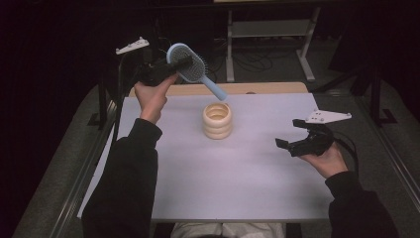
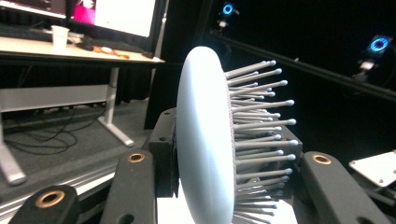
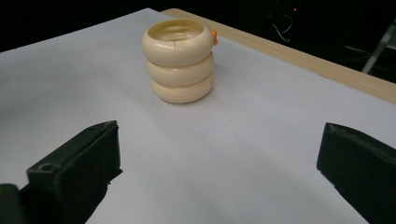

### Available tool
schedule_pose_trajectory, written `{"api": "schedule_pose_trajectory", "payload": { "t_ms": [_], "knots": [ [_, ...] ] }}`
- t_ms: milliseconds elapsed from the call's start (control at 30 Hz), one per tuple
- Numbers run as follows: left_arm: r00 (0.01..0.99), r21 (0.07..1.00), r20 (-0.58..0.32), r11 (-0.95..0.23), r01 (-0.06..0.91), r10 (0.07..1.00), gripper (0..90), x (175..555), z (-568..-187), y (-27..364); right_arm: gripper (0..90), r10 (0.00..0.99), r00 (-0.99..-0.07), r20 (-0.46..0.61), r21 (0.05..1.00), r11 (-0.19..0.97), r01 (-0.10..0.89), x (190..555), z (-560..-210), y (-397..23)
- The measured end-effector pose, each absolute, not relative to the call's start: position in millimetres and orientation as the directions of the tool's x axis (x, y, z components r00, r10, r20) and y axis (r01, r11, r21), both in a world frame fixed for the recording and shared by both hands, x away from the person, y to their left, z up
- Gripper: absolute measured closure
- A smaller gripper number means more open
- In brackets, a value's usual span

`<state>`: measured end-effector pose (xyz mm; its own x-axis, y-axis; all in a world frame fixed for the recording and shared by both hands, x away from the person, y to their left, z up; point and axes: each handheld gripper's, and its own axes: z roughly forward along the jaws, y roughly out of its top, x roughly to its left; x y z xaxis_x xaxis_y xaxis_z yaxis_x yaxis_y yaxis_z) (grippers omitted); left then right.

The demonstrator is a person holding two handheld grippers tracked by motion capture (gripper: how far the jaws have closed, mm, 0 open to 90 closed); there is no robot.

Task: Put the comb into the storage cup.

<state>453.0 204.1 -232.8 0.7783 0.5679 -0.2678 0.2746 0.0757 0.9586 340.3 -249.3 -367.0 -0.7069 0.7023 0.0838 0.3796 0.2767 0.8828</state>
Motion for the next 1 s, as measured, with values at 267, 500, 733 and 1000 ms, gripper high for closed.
{"api": "schedule_pose_trajectory", "payload": {
  "t_ms": [267,500,733,1000],
  "knots": [
    [0.775,0.961,-0.229,0.011,0.276,0.588,55.7,453.8,-237.7,200.4,0.0,0.706,-0.701,0.103,0.891,0.247,0.380,323.9,-376.7,-258.5],
    [0.773,0.960,-0.208,-0.027,0.280,0.600,55.4,455.6,-242.9,195.7,0.0,0.720,-0.683,0.120,0.891,0.225,0.394,313.3,-387.6,-267.5],
    [0.769,0.954,-0.212,-0.044,0.298,0.604,55.1,458.3,-250.8,191.8,0.0,0.719,-0.685,0.114,0.886,0.239,0.398,306.7,-398.7,-274.8],
    [0.760,0.950,-0.214,-0.052,0.309,0.614,55.1,459.9,-261.7,192.5,0.0,0.722,-0.686,0.095,0.879,0.263,0.399,298.9,-406.1,-277.0]
  ]
}}
